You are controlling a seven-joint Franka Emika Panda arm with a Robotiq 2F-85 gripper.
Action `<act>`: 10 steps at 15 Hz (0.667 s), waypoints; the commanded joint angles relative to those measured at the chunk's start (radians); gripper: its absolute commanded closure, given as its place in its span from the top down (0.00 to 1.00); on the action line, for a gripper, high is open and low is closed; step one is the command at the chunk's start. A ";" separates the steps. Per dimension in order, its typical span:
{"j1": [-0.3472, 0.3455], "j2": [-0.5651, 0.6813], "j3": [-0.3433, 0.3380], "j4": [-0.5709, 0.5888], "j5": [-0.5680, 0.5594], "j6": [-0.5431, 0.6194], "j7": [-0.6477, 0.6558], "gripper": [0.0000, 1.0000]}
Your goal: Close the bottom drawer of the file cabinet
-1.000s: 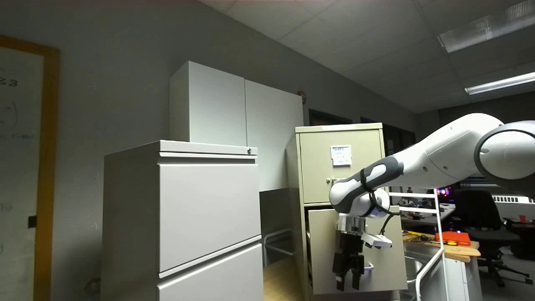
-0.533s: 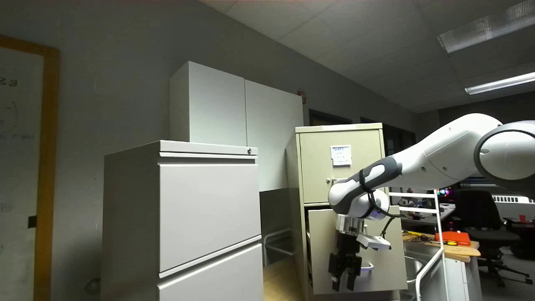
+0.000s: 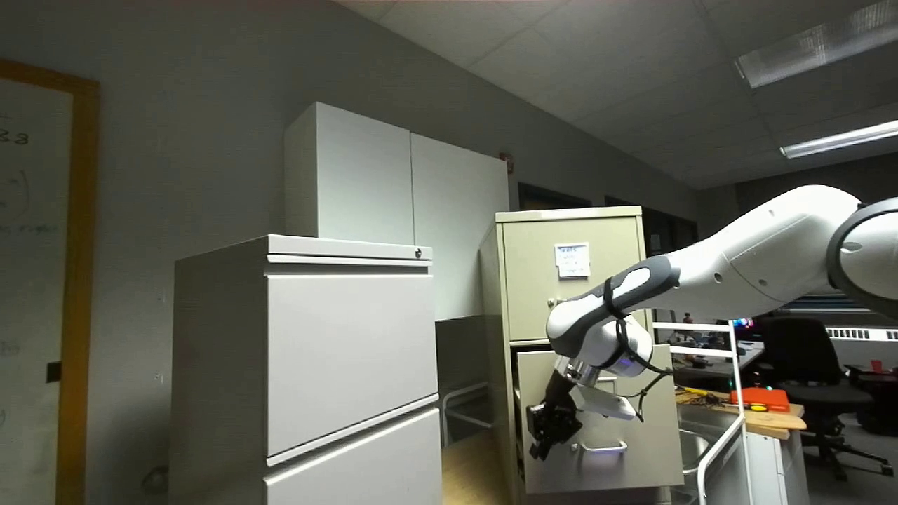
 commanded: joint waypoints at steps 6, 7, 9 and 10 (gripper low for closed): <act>-0.010 -0.024 0.002 -0.088 0.065 0.461 0.165 0.00; -0.003 -0.015 -0.003 -0.094 0.080 0.494 0.182 0.00; 0.008 0.003 -0.014 -0.097 0.135 0.537 0.200 0.00; 0.017 0.016 -0.023 -0.091 0.169 0.554 0.201 0.00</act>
